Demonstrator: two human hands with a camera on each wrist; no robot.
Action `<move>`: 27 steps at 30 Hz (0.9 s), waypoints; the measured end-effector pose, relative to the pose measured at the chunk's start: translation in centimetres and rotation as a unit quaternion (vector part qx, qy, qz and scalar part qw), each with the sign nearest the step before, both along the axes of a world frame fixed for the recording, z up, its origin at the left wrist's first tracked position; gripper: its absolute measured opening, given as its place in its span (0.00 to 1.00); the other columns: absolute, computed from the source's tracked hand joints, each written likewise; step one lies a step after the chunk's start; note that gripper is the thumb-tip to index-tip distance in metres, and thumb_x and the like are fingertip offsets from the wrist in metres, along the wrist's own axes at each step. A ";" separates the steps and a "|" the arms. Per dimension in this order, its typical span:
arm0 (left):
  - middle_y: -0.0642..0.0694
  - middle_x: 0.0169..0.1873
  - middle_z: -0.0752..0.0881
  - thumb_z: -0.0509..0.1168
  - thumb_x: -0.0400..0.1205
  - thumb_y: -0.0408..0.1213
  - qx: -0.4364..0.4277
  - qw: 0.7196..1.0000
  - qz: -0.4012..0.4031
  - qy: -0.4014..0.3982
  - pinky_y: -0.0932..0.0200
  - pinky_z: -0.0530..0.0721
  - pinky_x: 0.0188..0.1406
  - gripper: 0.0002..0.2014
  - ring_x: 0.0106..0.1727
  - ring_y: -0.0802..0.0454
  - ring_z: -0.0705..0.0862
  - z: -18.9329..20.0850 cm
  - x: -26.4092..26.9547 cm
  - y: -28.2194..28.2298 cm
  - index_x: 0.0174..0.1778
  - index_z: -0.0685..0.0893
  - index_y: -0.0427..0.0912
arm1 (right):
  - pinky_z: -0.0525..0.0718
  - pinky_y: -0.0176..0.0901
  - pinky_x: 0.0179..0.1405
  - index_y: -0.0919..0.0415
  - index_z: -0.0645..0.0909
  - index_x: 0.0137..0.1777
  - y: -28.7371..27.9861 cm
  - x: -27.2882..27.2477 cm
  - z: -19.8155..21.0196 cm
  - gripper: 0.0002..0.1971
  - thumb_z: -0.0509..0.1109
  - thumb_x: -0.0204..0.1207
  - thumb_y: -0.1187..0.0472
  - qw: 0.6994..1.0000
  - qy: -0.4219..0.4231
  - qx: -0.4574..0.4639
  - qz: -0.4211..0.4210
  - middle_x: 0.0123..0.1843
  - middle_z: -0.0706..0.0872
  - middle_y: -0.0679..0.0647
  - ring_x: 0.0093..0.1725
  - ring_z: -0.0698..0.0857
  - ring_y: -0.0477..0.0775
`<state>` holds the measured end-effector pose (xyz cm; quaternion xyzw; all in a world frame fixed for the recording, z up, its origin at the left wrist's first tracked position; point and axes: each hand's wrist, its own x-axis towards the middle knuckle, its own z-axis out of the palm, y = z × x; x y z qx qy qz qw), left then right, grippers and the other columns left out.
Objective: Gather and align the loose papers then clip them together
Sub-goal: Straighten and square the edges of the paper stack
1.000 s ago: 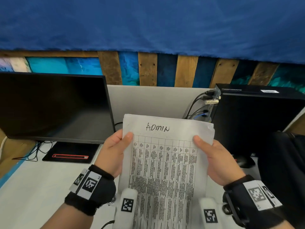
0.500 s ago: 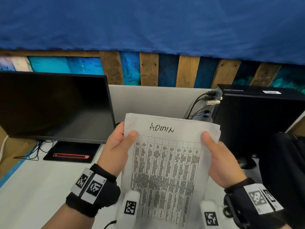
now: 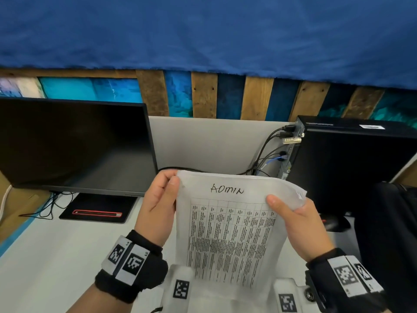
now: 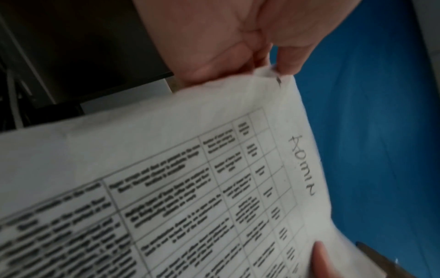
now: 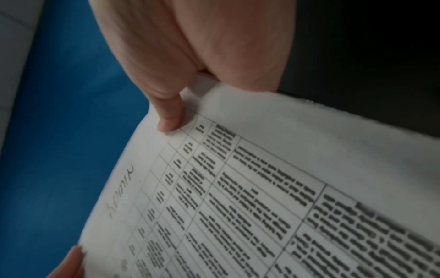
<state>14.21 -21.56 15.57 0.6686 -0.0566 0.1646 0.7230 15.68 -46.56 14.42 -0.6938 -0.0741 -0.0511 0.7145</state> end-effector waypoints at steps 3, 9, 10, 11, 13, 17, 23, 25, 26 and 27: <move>0.51 0.34 0.87 0.59 0.78 0.43 -0.034 0.999 -0.018 0.003 0.56 0.82 0.35 0.10 0.33 0.55 0.82 0.1 -0.1 0.0 0.42 0.86 0.54 | 0.89 0.48 0.53 0.59 0.87 0.57 -0.3 0.3 -0.8 0.18 0.75 0.67 0.54 0.998 0.020 0.055 -0.008 0.52 0.93 0.58 0.54 0.91 0.58; 0.47 0.30 0.87 0.66 0.73 0.46 -0.030 0.999 -0.030 -0.020 0.59 0.82 0.29 0.05 0.30 0.54 0.82 0.4 -0.3 -0.2 0.41 0.86 0.54 | 0.81 0.66 0.64 0.67 0.82 0.64 -0.6 0.7 -1.5 0.20 0.69 0.71 0.65 0.990 0.058 0.124 -0.012 0.59 0.89 0.68 0.60 0.87 0.69; 0.48 0.29 0.87 0.66 0.74 0.44 -0.026 0.999 -0.028 -0.024 0.60 0.82 0.29 0.04 0.29 0.55 0.83 0.5 -0.3 -0.2 0.40 0.86 0.55 | 0.81 0.67 0.65 0.67 0.81 0.64 -0.6 0.7 -1.6 0.20 0.68 0.72 0.65 0.990 0.060 0.127 -0.011 0.59 0.88 0.68 0.60 0.87 0.69; 0.49 0.28 0.87 0.66 0.75 0.42 -0.020 0.999 -0.028 -0.030 0.61 0.82 0.28 0.04 0.29 0.56 0.84 0.5 -0.4 -0.2 0.40 0.86 0.55 | 0.80 0.67 0.65 0.67 0.81 0.65 -0.7 0.6 -1.7 0.19 0.67 0.73 0.65 0.990 0.062 0.129 -0.008 0.59 0.88 0.68 0.60 0.87 0.68; 0.50 0.29 0.89 0.67 0.74 0.44 -0.012 0.999 -0.031 -0.037 0.61 0.83 0.28 0.03 0.30 0.56 0.85 0.6 -0.5 -0.3 0.40 0.86 0.56 | 0.80 0.67 0.65 0.66 0.81 0.64 -0.7 0.6 -1.8 0.18 0.67 0.74 0.66 0.989 0.069 0.132 -0.006 0.60 0.88 0.68 0.61 0.87 0.68; 0.46 0.33 0.90 0.67 0.70 0.46 -0.015 0.999 -0.029 -0.036 0.54 0.86 0.32 0.04 0.34 0.49 0.87 0.7 -0.6 -0.4 0.39 0.85 0.54 | 0.81 0.67 0.64 0.66 0.83 0.62 -0.7 0.3 -1.8 0.17 0.66 0.74 0.66 0.987 0.075 0.139 -0.006 0.59 0.89 0.67 0.60 0.87 0.68; 0.46 0.33 0.89 0.68 0.74 0.44 -0.025 0.999 -0.020 -0.022 0.56 0.82 0.28 0.01 0.31 0.51 0.85 0.8 -0.4 -0.4 0.39 0.85 0.53 | 0.83 0.65 0.63 0.63 0.85 0.59 -0.5 0.2 -1.5 0.15 0.67 0.73 0.66 0.988 0.067 0.140 -0.004 0.57 0.90 0.66 0.59 0.87 0.68; 0.43 0.38 0.90 0.71 0.71 0.52 -0.050 0.998 -0.041 -0.024 0.56 0.81 0.30 0.14 0.33 0.51 0.85 0.8 -0.5 -0.3 0.47 0.84 0.50 | 0.82 0.65 0.64 0.63 0.85 0.59 -0.4 0.2 -1.3 0.16 0.68 0.72 0.65 0.990 0.057 0.131 -0.008 0.57 0.90 0.65 0.59 0.88 0.66; 0.44 0.41 0.90 0.74 0.68 0.55 -0.056 0.997 -0.056 -0.023 0.57 0.82 0.31 0.22 0.35 0.51 0.86 0.9 -0.5 -0.3 0.51 0.82 0.46 | 0.81 0.65 0.64 0.63 0.85 0.59 -0.4 0.2 -1.2 0.16 0.69 0.72 0.64 0.991 0.052 0.127 -0.010 0.57 0.90 0.65 0.58 0.88 0.66; 0.45 0.42 0.91 0.76 0.66 0.54 -0.055 0.996 -0.068 -0.020 0.60 0.84 0.32 0.26 0.37 0.52 0.88 0.9 -0.5 -0.3 0.54 0.80 0.43 | 0.81 0.65 0.64 0.62 0.86 0.58 -0.3 0.3 -1.2 0.16 0.70 0.71 0.62 0.991 0.046 0.122 -0.012 0.56 0.91 0.64 0.58 0.89 0.65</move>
